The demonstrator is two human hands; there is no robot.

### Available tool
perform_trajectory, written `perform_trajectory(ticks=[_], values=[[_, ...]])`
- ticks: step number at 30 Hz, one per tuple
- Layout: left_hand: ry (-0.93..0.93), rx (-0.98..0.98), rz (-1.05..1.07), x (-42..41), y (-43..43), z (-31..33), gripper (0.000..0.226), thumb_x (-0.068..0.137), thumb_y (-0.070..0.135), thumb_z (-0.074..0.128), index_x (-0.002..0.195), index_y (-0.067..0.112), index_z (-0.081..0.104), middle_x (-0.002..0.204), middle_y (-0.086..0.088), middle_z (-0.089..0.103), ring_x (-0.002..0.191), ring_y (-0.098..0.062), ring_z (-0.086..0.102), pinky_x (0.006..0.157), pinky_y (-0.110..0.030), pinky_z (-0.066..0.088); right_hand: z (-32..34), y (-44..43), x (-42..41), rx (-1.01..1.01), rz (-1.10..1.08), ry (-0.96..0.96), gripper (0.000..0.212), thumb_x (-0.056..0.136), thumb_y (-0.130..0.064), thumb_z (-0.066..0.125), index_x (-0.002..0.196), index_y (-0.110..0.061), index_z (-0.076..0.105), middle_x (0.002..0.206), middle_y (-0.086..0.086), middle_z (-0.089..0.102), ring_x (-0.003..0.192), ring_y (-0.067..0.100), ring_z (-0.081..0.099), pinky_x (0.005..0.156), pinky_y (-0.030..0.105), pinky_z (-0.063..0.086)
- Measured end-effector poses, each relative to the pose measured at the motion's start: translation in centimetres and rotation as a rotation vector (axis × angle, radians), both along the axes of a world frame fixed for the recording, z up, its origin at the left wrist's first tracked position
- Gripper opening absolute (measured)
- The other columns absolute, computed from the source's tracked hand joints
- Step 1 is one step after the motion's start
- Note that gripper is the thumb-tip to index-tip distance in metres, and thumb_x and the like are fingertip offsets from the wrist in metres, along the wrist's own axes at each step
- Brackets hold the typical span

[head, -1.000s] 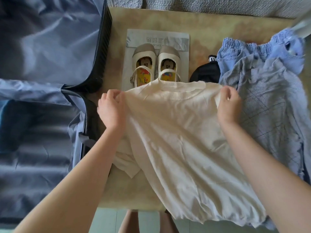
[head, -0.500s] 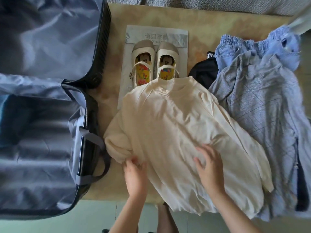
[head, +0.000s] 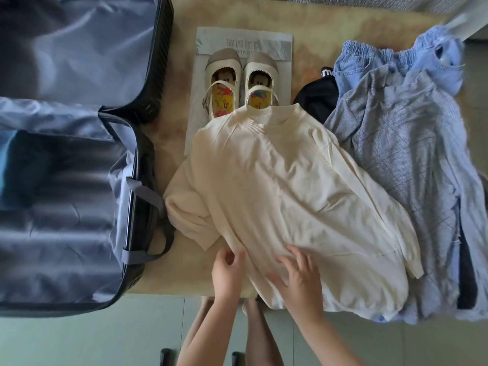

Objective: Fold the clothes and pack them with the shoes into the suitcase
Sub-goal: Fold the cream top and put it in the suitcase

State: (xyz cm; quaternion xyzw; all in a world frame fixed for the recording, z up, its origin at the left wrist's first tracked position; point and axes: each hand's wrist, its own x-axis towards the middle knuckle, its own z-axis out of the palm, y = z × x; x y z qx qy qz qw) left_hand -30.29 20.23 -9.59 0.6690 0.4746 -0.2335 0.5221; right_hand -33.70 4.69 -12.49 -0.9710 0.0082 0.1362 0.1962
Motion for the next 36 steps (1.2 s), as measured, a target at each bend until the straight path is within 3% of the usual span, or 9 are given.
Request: perform_trajectory(ticks=[3,6,11,15,23,26,28,32,36], values=[[-0.051,-0.013,0.053,-0.9,0.4,0.2,0.017,0.095,0.026,0.055,0.101,0.011,0.049,0.089,0.0,0.063,0.086,-0.019,0.062,0.084,-0.042,0.053,-0.2,-0.1,-0.3,0.011,0.04,-0.054,0.02,0.079,-0.04,0.067,0.078,-0.021,0.07,0.121,0.002,0.061,0.105,0.024,0.057,0.086,0.037,0.045],[-0.095,0.112,-0.022,-1.8,1.3,0.6,0.02,0.098,0.03,0.047,0.103,0.011,0.043,0.092,-0.004,0.062,0.08,-0.02,0.061,0.072,-0.041,0.053,-0.3,0.3,-0.6,0.013,0.021,-0.101,0.016,0.072,-0.022,0.08,0.066,-0.02,0.066,0.119,0.002,0.063,0.111,0.027,0.053,0.094,0.039,0.041],[-0.152,0.465,-0.354,-2.1,3.8,1.5,0.017,0.101,0.026,0.038,0.092,0.013,0.031,0.082,-0.007,0.057,0.067,-0.034,0.051,0.056,-0.034,0.033,0.4,3.6,-1.4,0.052,0.094,-0.158,0.02,0.084,-0.03,0.053,0.072,-0.017,0.062,0.086,-0.003,0.063,0.097,0.022,0.056,0.103,0.043,0.035],[-0.115,0.59,-0.466,-1.3,6.1,1.1,0.014,0.1,0.025,0.038,0.096,0.011,0.034,0.088,-0.015,0.063,0.072,-0.039,0.058,0.057,-0.034,0.033,0.5,6.3,-2.5,0.139,0.11,-0.095,0.005,0.08,-0.023,0.062,0.077,-0.018,0.06,0.091,-0.006,0.061,0.094,0.016,0.051,0.094,0.038,0.042],[0.093,0.639,-0.607,-1.9,8.3,0.0,0.036,0.101,0.021,0.028,0.135,0.009,0.035,0.102,-0.016,0.067,0.086,-0.035,0.062,0.066,-0.034,0.039,0.5,9.1,-2.7,0.152,0.126,0.013,0.023,0.065,-0.018,0.08,0.071,-0.022,0.058,0.078,-0.01,0.056,0.077,0.012,0.046,0.077,0.023,0.034],[0.181,0.597,-0.642,-2.3,8.6,-0.5,0.034,0.099,0.019,0.027,0.127,0.009,0.044,0.105,-0.014,0.063,0.087,-0.031,0.06,0.067,-0.031,0.036,0.3,8.5,-2.6,0.148,0.093,-0.004,0.01,0.077,-0.03,0.064,0.071,-0.023,0.061,0.084,-0.008,0.059,0.081,0.015,0.052,0.081,0.024,0.035],[0.113,0.551,-0.59,-2.0,8.4,-0.7,0.029,0.098,0.022,0.034,0.12,0.01,0.048,0.103,-0.014,0.063,0.087,-0.032,0.059,0.066,-0.031,0.037,0.1,7.3,-1.8,0.154,0.027,-0.018,0.016,0.08,-0.031,0.058,0.078,-0.019,0.067,0.092,-0.001,0.063,0.088,0.021,0.058,0.085,0.027,0.038],[-0.017,0.446,-0.423,0.6,8.1,-0.8,0.024,0.096,0.026,0.042,0.111,0.009,0.049,0.102,-0.012,0.061,0.089,-0.032,0.058,0.069,-0.035,0.043,0.0,3.2,1.4,0.097,-0.179,-0.083,0.019,0.074,-0.009,0.077,0.092,-0.012,0.069,0.114,0.009,0.063,0.106,0.028,0.056,0.093,0.03,0.036],[-0.121,0.384,-0.321,3.5,7.5,-0.6,0.026,0.097,0.026,0.043,0.113,0.008,0.052,0.105,-0.01,0.061,0.094,-0.032,0.057,0.072,-0.034,0.041,0.0,-0.5,4.1,0.025,-0.294,-0.099,0.022,0.077,-0.006,0.075,0.097,-0.01,0.069,0.127,0.014,0.058,0.115,0.033,0.05,0.098,0.037,0.034]])
